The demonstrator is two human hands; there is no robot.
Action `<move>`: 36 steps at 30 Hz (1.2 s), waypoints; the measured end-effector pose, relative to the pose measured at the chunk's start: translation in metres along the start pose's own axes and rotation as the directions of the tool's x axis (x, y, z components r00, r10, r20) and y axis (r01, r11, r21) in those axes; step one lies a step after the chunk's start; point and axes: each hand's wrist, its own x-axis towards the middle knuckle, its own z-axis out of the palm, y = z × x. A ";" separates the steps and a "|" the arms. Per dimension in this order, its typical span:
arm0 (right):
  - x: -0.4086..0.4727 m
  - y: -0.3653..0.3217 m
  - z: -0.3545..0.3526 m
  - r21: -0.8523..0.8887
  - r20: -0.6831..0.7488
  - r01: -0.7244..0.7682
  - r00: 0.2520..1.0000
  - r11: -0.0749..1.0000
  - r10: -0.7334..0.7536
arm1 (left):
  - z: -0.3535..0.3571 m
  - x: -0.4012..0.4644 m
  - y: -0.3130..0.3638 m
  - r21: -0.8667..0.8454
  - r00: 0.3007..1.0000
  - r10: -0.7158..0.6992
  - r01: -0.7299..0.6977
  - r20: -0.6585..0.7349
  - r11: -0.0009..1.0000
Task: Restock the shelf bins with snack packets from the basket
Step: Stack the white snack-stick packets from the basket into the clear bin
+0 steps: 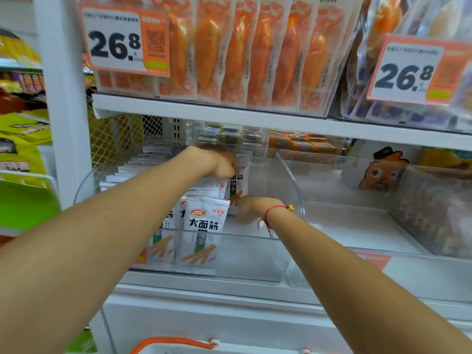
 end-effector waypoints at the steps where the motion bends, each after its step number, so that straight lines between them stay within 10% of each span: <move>1: -0.007 0.000 0.001 0.001 -0.012 0.009 1.000 1.000 -0.009 | -0.001 -0.010 0.000 0.004 0.997 -0.001 0.001 -0.081 1.000; 8: -0.062 -0.003 -0.002 0.148 -0.296 0.189 0.945 0.971 -0.139 | 0.004 -0.092 0.001 -0.047 0.883 -0.141 0.134 -0.447 0.990; 16: -0.158 0.011 0.055 0.173 -0.725 0.465 0.657 0.868 -0.208 | 0.046 -0.187 0.040 -0.501 0.732 -0.376 0.055 -0.568 0.864; 28: -0.203 0.051 0.226 0.515 -0.359 0.251 0.931 0.820 -0.060 | 0.224 -0.275 0.094 -0.785 0.850 -0.505 0.210 -0.148 0.583; 36: -0.212 0.075 0.340 0.372 0.025 -0.074 0.997 0.925 0.070 | 0.315 -0.312 0.120 -0.652 0.842 -0.464 0.519 0.276 0.554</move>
